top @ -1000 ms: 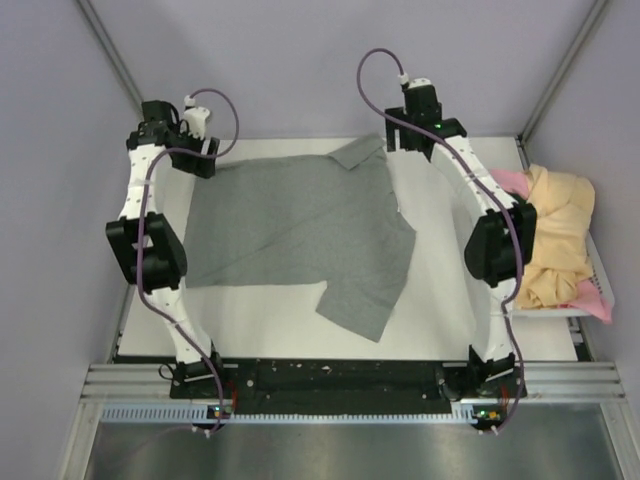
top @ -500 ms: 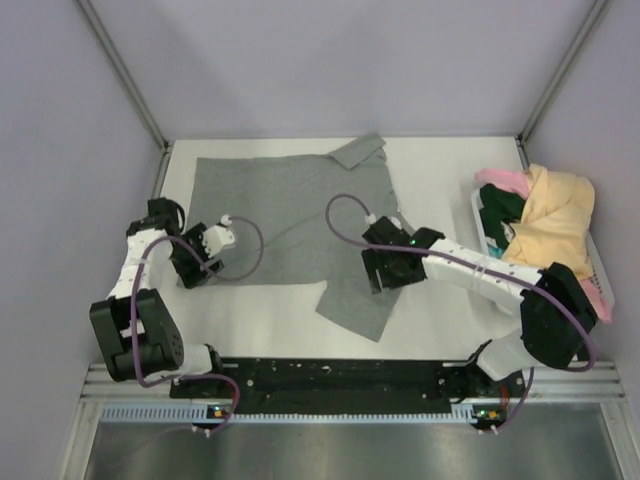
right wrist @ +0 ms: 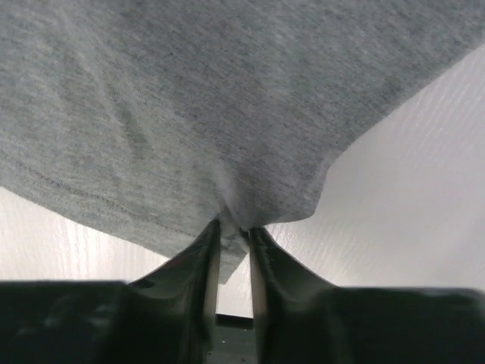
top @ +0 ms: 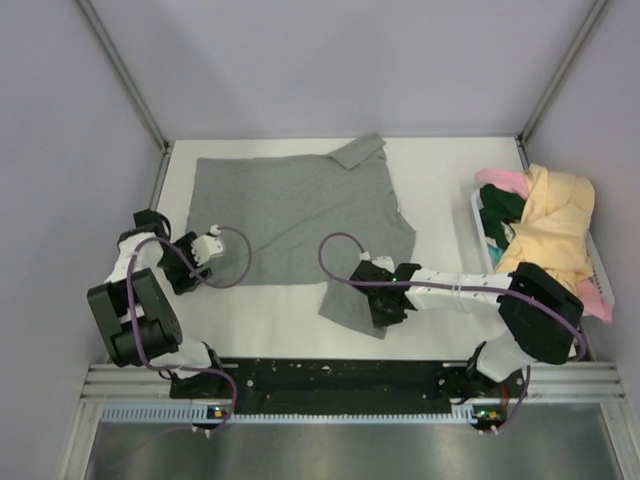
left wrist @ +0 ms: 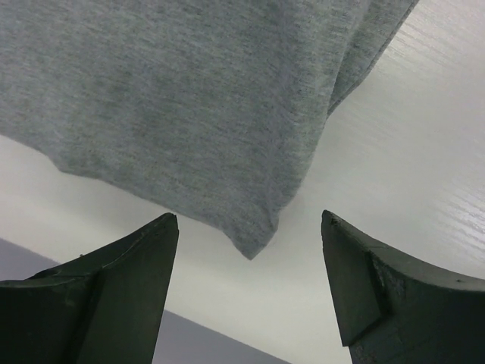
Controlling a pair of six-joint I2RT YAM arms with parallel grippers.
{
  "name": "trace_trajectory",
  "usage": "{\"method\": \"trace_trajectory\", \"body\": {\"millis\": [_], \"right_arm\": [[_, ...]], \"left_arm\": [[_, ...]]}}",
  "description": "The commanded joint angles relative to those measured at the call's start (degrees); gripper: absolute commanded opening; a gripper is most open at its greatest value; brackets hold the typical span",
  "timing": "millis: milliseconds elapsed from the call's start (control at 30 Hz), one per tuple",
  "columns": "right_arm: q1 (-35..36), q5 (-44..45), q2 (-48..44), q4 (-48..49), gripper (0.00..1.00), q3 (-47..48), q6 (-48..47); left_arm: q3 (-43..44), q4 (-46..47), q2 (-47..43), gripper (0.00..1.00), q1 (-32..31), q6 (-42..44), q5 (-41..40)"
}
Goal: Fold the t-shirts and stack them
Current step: Grap the side of the flattened tshirt closest away from the robot with both arms
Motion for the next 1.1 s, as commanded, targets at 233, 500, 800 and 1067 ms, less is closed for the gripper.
{"method": "trace_trajectory", "body": {"millis": [233,500,800,1067], "right_arm": [[-9.9,2.9,-18.0,5.2,0.00,-11.9,3.4],[-20.9,1.2,-34.5,1.3,0.00,-15.4,0.6],[-22.9,2.3,-32.5,0.5,0.00,-11.1,-3.2],[-23.3,3.3,-37.6,-4.5,0.00,-4.0,-8.1]], "left_arm": [[-4.4,-3.9,-5.8,0.81,-1.2,3.5,7.2],[-12.3,-0.3,-8.9,0.83,-6.5,4.1,5.1],[-15.5,8.7,-9.5,0.61,-9.5,-1.6,2.1],[-10.2,2.6,-11.4,0.00,-9.4,-8.9,-1.1]]}}
